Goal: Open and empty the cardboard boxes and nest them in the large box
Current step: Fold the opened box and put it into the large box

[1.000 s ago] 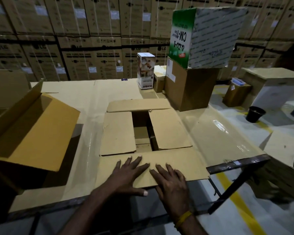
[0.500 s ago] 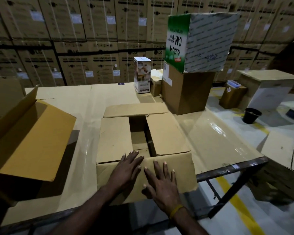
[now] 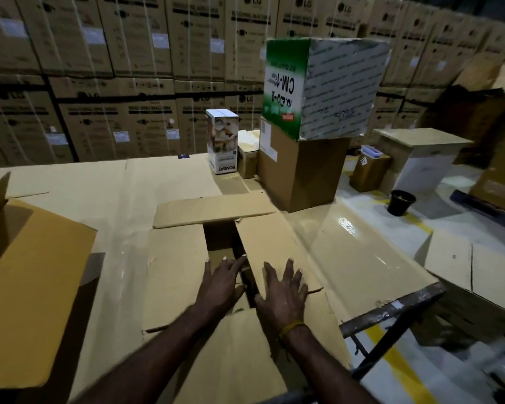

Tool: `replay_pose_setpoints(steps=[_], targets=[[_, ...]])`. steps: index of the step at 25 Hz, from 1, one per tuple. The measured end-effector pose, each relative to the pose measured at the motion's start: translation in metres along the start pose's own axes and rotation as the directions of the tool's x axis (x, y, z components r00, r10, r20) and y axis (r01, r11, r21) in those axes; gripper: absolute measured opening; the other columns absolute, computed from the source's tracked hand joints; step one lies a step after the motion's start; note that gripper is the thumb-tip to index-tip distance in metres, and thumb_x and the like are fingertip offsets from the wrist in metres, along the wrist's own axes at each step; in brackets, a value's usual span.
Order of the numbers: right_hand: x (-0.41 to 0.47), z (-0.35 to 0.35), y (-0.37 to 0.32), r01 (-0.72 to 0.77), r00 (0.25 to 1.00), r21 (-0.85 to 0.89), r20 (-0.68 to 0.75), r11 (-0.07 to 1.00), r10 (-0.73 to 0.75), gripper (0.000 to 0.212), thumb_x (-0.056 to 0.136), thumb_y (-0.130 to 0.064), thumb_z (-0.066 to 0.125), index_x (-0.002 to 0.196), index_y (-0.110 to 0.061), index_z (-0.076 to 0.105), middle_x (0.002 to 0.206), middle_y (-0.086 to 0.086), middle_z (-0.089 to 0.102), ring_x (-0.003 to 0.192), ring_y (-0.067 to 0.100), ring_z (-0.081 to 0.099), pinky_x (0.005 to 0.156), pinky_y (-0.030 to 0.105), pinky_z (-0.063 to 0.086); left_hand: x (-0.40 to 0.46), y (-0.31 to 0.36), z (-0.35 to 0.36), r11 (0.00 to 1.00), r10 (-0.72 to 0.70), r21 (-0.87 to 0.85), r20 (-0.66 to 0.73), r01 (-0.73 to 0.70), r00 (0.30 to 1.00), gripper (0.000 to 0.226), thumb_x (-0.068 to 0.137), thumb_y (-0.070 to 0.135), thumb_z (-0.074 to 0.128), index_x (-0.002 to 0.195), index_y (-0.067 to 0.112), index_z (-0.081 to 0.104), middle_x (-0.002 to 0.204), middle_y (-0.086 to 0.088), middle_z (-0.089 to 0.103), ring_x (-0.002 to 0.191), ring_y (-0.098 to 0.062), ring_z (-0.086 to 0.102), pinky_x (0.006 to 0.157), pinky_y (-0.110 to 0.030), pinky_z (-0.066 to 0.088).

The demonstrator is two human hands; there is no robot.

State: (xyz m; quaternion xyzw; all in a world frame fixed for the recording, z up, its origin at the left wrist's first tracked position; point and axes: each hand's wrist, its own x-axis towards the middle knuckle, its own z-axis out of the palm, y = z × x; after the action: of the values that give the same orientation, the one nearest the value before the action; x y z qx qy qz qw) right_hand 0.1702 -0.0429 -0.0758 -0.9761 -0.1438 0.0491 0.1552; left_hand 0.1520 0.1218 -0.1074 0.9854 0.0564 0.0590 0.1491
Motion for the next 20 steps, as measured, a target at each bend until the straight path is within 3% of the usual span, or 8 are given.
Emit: replay_pose_setpoints(steps=[3,5,7,9,11,13,17,20], targets=[[-0.005,0.005,0.003,0.144,0.973,0.046,-0.188,0.989,-0.133,0.065,0.093,-0.038,0.052,0.152,-0.039,0.022,0.165,0.008,0.005,0.150,0.030,0.014,0.118,0.054,0.023,0.025,0.004,0.004,0.987,0.045,-0.148,-0.085,-0.057,0.995,0.063,0.100,0.040,0.049,0.155,0.029,0.020,0.159,0.001,0.032,0.148,-0.019,0.025,0.121,-0.048,0.011],[-0.007,0.008,0.006,0.265,0.907,0.070,-0.355,0.962,-0.224,0.059,0.095,-0.035,0.051,0.149,-0.038,0.028,0.163,0.006,0.018,0.144,0.025,0.031,0.112,0.053,0.036,0.039,0.011,0.002,0.955,0.037,-0.276,-0.235,-0.103,0.971,0.062,0.098,0.037,0.054,0.153,0.027,0.027,0.155,-0.001,0.040,0.142,-0.023,0.038,0.116,-0.047,0.031],[-0.003,0.006,0.014,0.318,0.835,0.091,-0.498,0.944,-0.233,0.072,0.093,-0.028,0.059,0.152,-0.041,0.021,0.164,0.009,0.015,0.138,0.026,0.039,0.109,0.046,0.042,0.053,0.018,0.000,0.930,0.043,-0.328,-0.352,-0.166,0.935,0.068,0.096,0.036,0.059,0.154,0.025,0.026,0.145,-0.006,0.053,0.123,-0.028,0.058,0.098,-0.048,0.051],[0.000,0.002,0.026,0.308,0.775,0.071,-0.597,0.949,-0.207,0.093,0.087,-0.021,0.068,0.156,-0.040,0.008,0.164,0.016,0.006,0.137,0.032,0.039,0.103,0.042,0.044,0.067,0.025,-0.002,0.904,0.102,-0.347,-0.397,-0.252,0.912,0.080,0.093,0.035,0.063,0.158,0.026,0.016,0.147,-0.007,0.051,0.114,-0.028,0.063,0.084,-0.045,0.059],[0.003,0.007,0.037,0.210,0.753,-0.052,-0.628,0.976,-0.196,0.097,0.086,-0.025,0.069,0.158,-0.030,0.003,0.163,0.022,-0.001,0.142,0.042,0.031,0.106,0.053,0.042,0.081,0.036,-0.002,0.859,0.186,-0.387,-0.376,-0.336,0.908,0.089,0.092,0.034,0.063,0.158,0.030,0.004,0.162,0.003,0.025,0.130,-0.026,0.052,0.088,-0.038,0.057],[0.007,0.009,0.042,0.058,0.804,-0.146,-0.580,0.988,-0.133,0.094,0.086,-0.033,0.067,0.158,-0.016,0.010,0.162,0.026,-0.006,0.148,0.045,0.013,0.110,0.062,0.033,0.094,0.049,0.005,0.823,0.278,-0.398,-0.341,-0.405,0.898,0.088,0.093,0.032,0.061,0.158,0.030,0.001,0.165,0.010,0.008,0.144,-0.023,0.034,0.097,-0.036,0.051],[0.013,0.009,0.045,-0.203,0.827,-0.046,-0.544,0.978,0.146,0.090,0.087,-0.042,0.059,0.157,-0.011,0.012,0.159,0.030,-0.015,0.150,0.042,-0.008,0.117,0.058,0.015,0.109,0.073,0.034,0.819,0.474,-0.279,-0.162,-0.501,0.865,0.083,0.094,0.023,0.050,0.157,0.034,-0.003,0.165,0.013,-0.008,0.153,-0.022,0.007,0.109,-0.046,0.042],[0.017,0.016,0.051,-0.314,0.832,0.004,-0.480,0.949,0.277,0.084,0.090,-0.048,0.047,0.157,-0.013,0.012,0.159,0.024,-0.024,0.149,0.036,-0.019,0.121,0.055,0.008,0.114,0.077,0.051,0.855,0.494,-0.190,0.013,-0.483,0.869,0.084,0.094,0.015,0.049,0.156,0.039,-0.003,0.163,0.013,-0.013,0.153,-0.025,0.002,0.112,-0.048,0.037]])
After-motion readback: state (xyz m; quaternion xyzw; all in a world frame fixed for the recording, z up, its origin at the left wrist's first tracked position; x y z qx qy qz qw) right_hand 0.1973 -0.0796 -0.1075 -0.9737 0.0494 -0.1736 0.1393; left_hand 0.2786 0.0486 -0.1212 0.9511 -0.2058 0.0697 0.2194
